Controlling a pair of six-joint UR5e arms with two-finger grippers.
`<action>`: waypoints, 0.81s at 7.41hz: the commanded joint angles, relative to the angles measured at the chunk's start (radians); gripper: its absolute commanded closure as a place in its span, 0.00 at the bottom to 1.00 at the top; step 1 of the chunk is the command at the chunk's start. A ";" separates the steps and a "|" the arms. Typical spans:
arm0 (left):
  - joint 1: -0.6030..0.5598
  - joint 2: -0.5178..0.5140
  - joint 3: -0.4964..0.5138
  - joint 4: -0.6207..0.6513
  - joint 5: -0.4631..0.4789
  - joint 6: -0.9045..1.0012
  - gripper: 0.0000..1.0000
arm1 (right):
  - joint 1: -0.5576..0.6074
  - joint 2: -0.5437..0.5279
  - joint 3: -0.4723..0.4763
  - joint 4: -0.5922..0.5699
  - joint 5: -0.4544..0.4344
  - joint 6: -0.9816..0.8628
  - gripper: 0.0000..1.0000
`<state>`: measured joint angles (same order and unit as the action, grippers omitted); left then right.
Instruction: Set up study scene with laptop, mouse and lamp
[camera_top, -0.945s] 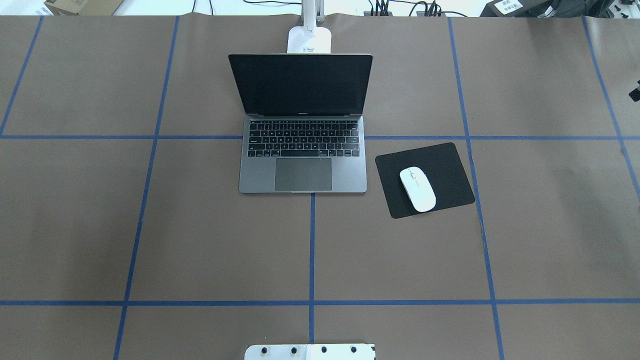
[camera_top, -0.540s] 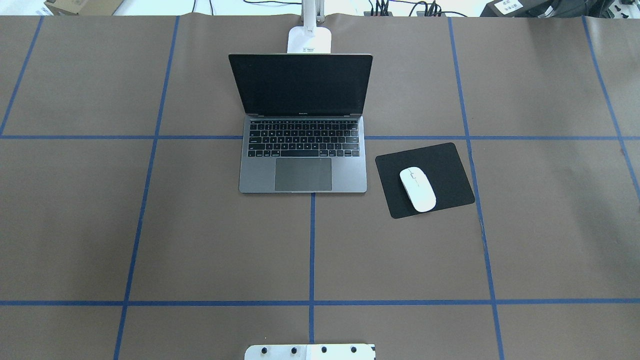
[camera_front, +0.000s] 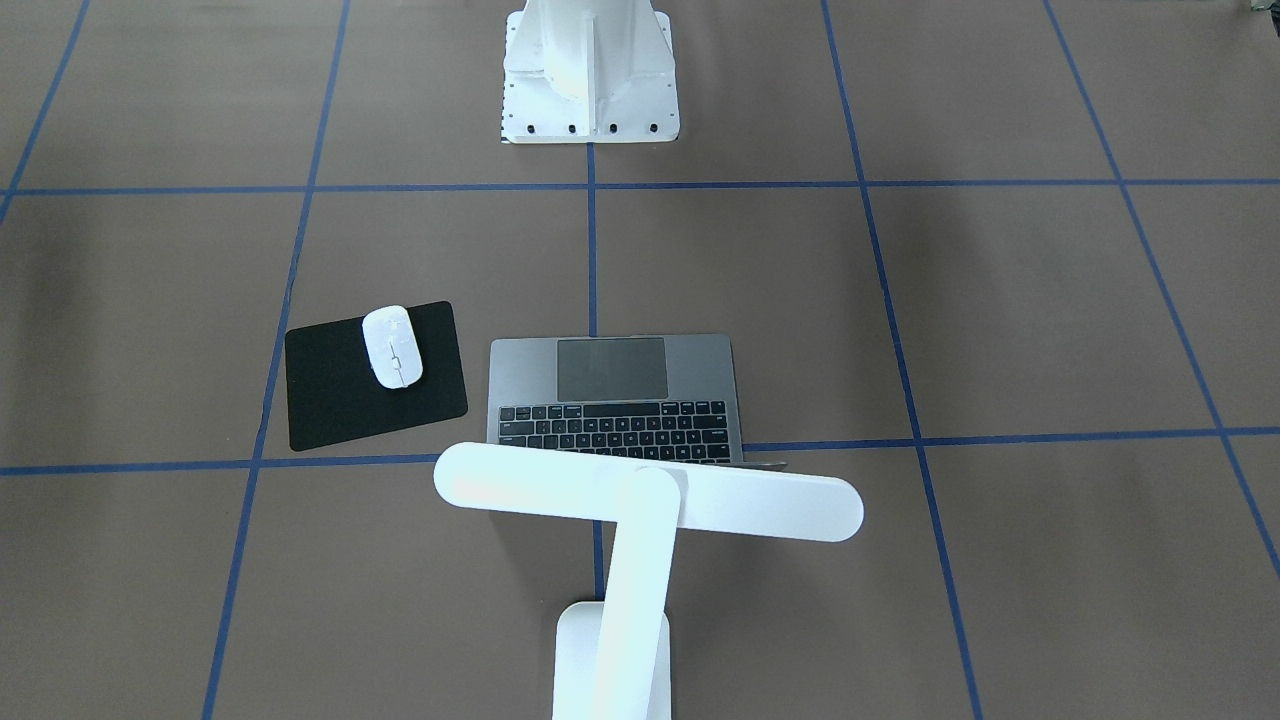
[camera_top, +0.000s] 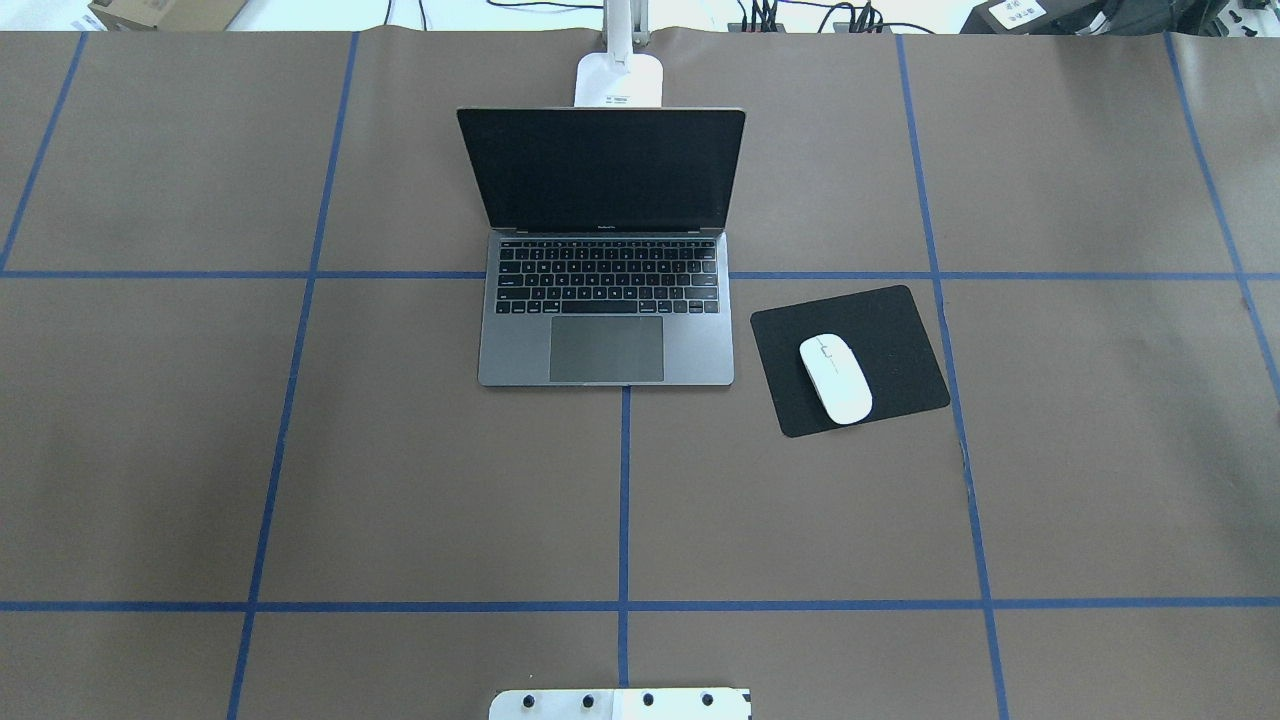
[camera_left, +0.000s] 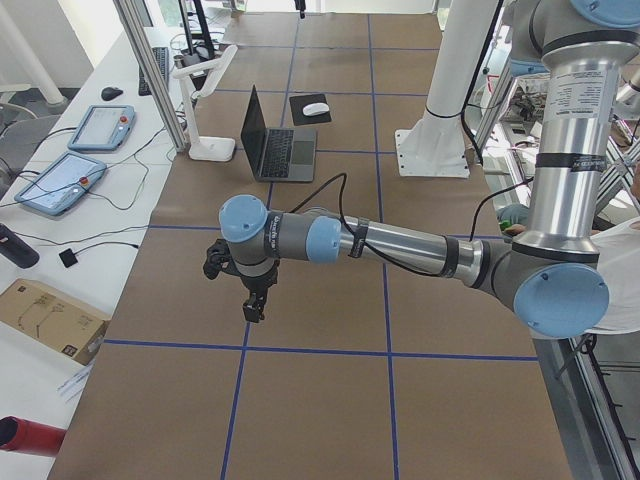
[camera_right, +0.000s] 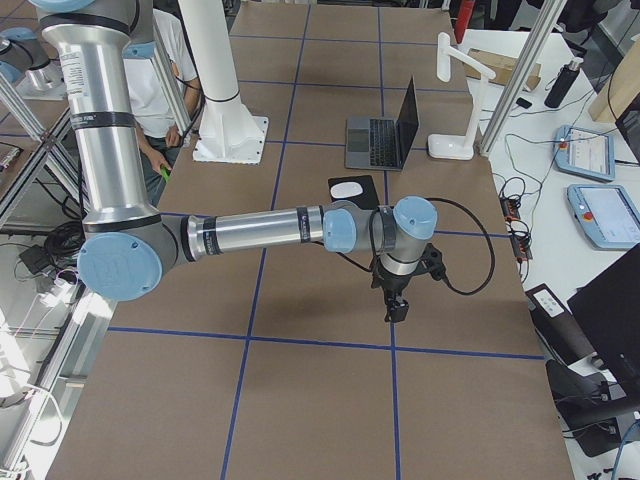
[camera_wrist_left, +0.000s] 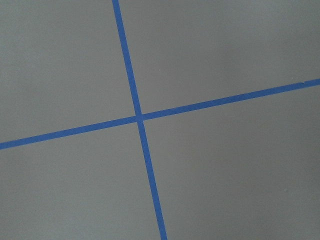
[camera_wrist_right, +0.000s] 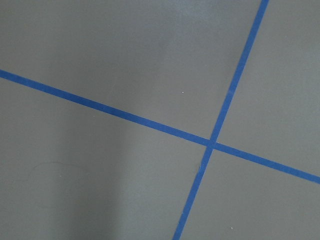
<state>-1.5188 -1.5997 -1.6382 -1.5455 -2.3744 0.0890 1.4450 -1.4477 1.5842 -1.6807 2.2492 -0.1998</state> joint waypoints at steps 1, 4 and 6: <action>0.000 -0.017 0.037 -0.005 0.000 -0.003 0.00 | 0.000 -0.007 -0.003 0.056 0.016 0.013 0.00; -0.009 -0.020 0.032 -0.008 0.001 0.000 0.00 | 0.011 -0.025 0.016 0.059 0.047 0.010 0.00; -0.006 -0.014 0.038 -0.024 0.000 -0.002 0.00 | 0.011 -0.028 0.019 0.058 0.062 0.011 0.00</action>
<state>-1.5255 -1.6150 -1.6063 -1.5627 -2.3734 0.0886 1.4555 -1.4729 1.6015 -1.6221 2.3027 -0.1898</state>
